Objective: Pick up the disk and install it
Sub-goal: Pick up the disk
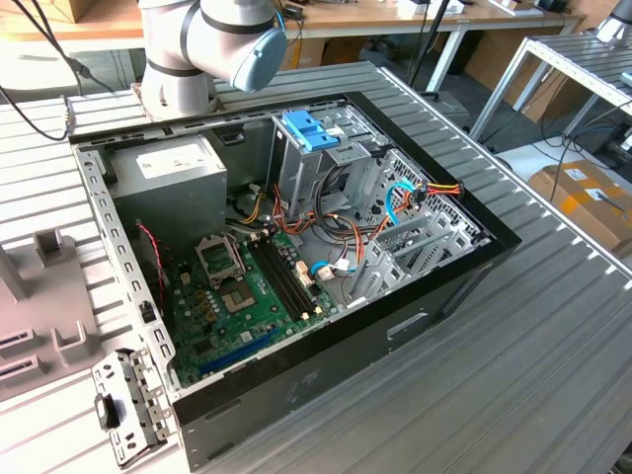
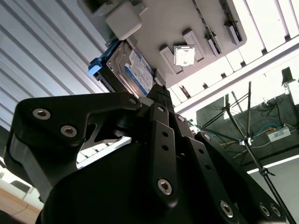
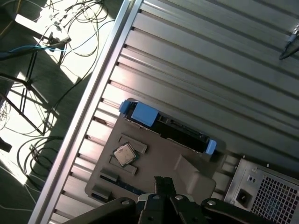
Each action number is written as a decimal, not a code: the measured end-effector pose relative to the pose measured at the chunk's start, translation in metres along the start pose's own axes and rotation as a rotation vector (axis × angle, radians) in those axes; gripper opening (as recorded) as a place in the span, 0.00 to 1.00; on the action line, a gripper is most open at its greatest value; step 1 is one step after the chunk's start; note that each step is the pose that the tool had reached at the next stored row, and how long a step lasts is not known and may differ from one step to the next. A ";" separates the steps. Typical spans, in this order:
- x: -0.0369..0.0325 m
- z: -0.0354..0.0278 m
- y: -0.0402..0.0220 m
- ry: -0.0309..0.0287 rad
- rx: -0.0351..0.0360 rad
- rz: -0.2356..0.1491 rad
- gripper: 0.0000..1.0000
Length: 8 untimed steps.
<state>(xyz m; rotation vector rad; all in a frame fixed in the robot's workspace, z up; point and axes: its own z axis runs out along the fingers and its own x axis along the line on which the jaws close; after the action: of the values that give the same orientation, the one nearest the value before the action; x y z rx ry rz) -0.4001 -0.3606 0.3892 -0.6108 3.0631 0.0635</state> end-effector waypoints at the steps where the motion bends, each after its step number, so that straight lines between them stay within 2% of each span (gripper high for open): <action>1: 0.0000 0.0000 0.0000 0.0001 -0.0001 -0.003 0.11; 8: 0.0000 0.0000 0.0000 0.0011 -0.0007 -0.028 0.11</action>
<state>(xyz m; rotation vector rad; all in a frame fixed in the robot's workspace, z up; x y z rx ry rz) -0.4001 -0.3606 0.3892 -0.6534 3.0549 0.0638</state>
